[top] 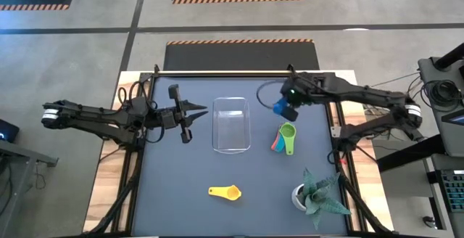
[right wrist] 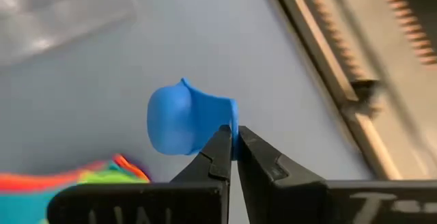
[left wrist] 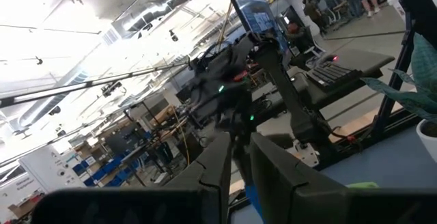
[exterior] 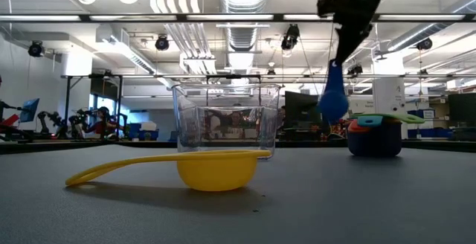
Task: Nest measuring cups in basket
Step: Stack the blue measuring cup on top of the green measuring cup, then stack the yellow measuring cup on top of the blue measuring cup
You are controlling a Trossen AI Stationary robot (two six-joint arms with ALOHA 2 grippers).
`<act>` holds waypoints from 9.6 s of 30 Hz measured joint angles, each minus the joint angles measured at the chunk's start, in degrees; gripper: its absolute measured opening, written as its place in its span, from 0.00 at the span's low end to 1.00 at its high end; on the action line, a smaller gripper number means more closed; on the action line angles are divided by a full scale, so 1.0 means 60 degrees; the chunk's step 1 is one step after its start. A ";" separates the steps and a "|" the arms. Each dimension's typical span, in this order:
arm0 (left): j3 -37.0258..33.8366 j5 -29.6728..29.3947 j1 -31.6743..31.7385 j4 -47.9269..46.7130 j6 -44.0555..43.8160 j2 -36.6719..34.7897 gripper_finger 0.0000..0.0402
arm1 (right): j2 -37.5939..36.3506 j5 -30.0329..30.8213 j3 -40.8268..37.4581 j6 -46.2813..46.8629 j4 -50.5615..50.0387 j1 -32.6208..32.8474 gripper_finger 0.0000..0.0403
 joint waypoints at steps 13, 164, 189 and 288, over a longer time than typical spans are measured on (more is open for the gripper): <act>0.0000 0.0001 -0.0002 0.0006 0.0000 0.0000 0.10 | -0.1222 0.3729 -0.0013 0.0440 -0.1356 0.4618 0.02; 0.9493 -0.0491 0.0286 -0.6863 -0.3657 1.1067 0.09 | -0.0493 -0.0742 -0.5099 0.3465 0.3894 0.4926 0.02; 1.1693 -0.1814 0.0118 -0.8725 -0.6114 1.2870 0.09 | -0.0424 -0.0767 -0.5099 0.3322 0.4038 0.4926 0.02; 0.5416 -0.0325 -0.4570 -0.8827 -1.0594 0.8704 0.52 | -0.5513 0.0851 -0.5077 -0.5297 0.9127 0.4943 0.02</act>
